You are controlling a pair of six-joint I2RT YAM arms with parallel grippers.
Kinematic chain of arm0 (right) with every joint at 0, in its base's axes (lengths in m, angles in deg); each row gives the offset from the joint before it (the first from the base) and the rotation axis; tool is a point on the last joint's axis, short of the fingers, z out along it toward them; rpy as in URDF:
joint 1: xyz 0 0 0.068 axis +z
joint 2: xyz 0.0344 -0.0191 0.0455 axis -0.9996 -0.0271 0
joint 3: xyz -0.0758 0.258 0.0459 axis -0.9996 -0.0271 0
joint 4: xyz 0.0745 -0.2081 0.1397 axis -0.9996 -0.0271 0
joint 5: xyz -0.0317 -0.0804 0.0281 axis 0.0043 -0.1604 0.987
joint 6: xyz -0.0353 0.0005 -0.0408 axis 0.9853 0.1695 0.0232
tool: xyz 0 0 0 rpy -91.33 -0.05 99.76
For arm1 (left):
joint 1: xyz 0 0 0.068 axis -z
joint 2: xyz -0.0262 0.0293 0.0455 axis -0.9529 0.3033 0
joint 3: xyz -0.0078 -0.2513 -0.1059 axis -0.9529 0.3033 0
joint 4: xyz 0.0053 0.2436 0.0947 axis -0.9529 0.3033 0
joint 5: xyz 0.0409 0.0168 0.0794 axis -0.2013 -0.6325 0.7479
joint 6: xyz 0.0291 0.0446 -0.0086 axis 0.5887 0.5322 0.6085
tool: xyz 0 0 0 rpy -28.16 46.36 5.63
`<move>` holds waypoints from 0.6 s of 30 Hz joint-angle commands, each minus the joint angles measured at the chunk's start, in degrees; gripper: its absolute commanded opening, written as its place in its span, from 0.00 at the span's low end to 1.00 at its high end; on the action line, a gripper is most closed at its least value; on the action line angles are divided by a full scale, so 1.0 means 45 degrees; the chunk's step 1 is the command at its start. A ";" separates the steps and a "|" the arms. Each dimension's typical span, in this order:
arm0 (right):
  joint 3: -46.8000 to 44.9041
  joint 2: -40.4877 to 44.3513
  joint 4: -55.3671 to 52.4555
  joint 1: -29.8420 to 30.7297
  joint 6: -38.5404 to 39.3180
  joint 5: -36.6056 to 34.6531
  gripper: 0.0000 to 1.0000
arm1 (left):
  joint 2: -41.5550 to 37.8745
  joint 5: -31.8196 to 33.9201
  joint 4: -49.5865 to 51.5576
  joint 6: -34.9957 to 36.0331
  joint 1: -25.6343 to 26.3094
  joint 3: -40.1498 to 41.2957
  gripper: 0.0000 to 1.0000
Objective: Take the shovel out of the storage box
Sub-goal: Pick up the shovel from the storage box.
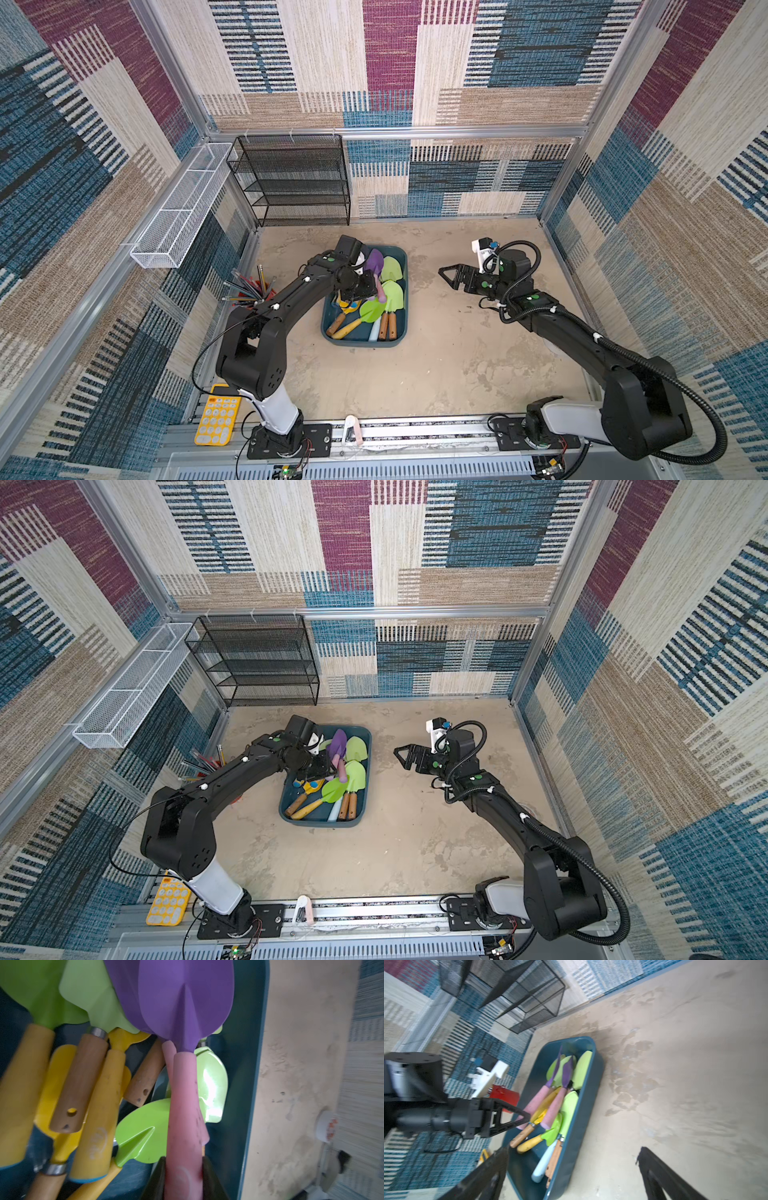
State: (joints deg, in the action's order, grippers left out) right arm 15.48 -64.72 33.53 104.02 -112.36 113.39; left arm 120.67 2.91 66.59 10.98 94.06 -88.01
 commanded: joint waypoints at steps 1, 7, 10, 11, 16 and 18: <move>-0.0171 -0.0272 0.2685 0.0033 -0.1618 0.2148 0.99 | -0.0263 -0.3401 -0.2813 -0.1544 -0.0242 0.0718 0.00; -0.0118 -0.1181 0.4465 0.0373 -0.2974 0.3272 0.97 | -0.0395 -0.5617 -0.6965 -0.4162 -0.0353 0.2241 0.00; -0.0086 -0.1557 0.5039 0.0533 -0.3414 0.3586 0.96 | -0.0430 -0.6171 -0.9258 -0.5547 -0.0353 0.2891 0.00; -0.0071 -0.1705 0.5204 0.0577 -0.3579 0.3665 0.96 | -0.0415 -0.6273 -0.9886 -0.5944 -0.0353 0.3095 0.00; 0.0082 -0.2533 0.5816 0.0871 -0.4150 0.3948 0.93 | -0.0297 -0.6638 -1.2346 -0.7514 -0.0353 0.3635 0.00; 0.0172 -0.2899 0.6220 0.1004 -0.4455 0.4067 0.92 | -0.0287 -0.6696 -1.2812 -0.7853 -0.0334 0.3725 0.00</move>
State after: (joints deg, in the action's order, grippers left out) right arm 15.52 -76.40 56.39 108.04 -129.01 129.41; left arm 119.23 -24.61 19.25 -18.83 92.51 -71.68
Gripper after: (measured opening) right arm 0.923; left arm 0.278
